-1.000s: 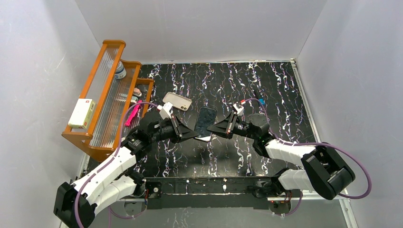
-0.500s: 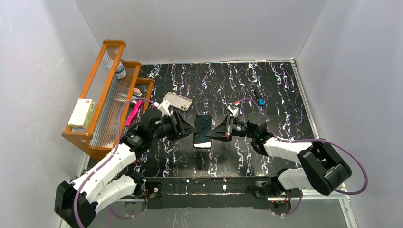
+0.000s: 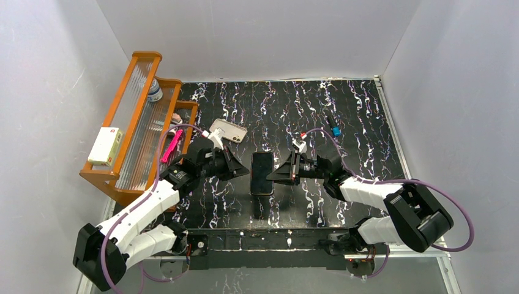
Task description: Put the phone into the phone case
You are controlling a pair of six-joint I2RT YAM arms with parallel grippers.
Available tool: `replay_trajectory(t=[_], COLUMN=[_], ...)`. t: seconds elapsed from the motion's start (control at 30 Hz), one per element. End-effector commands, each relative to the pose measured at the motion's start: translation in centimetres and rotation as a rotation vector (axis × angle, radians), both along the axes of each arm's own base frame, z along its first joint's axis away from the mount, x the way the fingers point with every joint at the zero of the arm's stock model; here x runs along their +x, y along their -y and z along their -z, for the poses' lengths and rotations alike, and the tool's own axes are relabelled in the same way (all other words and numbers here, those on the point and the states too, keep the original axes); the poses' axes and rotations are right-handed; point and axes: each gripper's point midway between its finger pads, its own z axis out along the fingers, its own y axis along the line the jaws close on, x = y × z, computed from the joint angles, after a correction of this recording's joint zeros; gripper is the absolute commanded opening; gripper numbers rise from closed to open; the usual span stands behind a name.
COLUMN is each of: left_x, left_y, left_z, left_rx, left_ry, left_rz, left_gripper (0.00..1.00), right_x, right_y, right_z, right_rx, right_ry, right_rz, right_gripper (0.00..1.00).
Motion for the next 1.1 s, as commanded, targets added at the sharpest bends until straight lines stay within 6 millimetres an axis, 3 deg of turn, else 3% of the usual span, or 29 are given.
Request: replay_trajectory(t=[0.0, 0.17, 0.33, 0.5, 0.63, 0.77, 0.9, 1.07], left_x=[0.6, 0.5, 0.2, 0.0, -0.2, -0.5, -0.8, -0.7], left_y=[-0.8, -0.7, -0.9, -1.1, -1.3, -2.1, -2.9, -3.9], left_z=[0.5, 0.5, -0.1, -1.3, -2.2, -1.4, -0.2, 1.2], left_rx=[0.064, 0.069, 0.062, 0.080, 0.125, 0.221, 0.296, 0.369], left_ry=[0.015, 0.023, 0.053, 0.119, 0.189, 0.218, 0.242, 0.263], left_rz=[-0.014, 0.001, 0.011, 0.053, 0.125, 0.193, 0.245, 0.274], left_gripper=[0.03, 0.10, 0.48, 0.76, 0.97, 0.98, 0.98, 0.98], right_x=[0.8, 1.1, 2.3, 4.5, 7.1, 9.8, 12.9, 14.8], right_y=[-0.4, -0.4, -0.1, 0.1, 0.8, 1.3, 3.1, 5.8], right_z=[-4.0, -3.6, -1.7, 0.3, 3.1, 4.9, 6.8, 9.7], right_rx=[0.062, 0.024, -0.074, -0.216, -0.338, -0.386, -0.438, -0.531], right_ry=[0.161, 0.181, 0.197, 0.233, 0.210, 0.200, 0.160, 0.073], right_rz=[-0.007, 0.007, 0.050, 0.067, 0.048, 0.019, 0.005, -0.008], right_gripper=[0.01, 0.01, 0.01, 0.01, 0.01, 0.01, 0.01, 0.01])
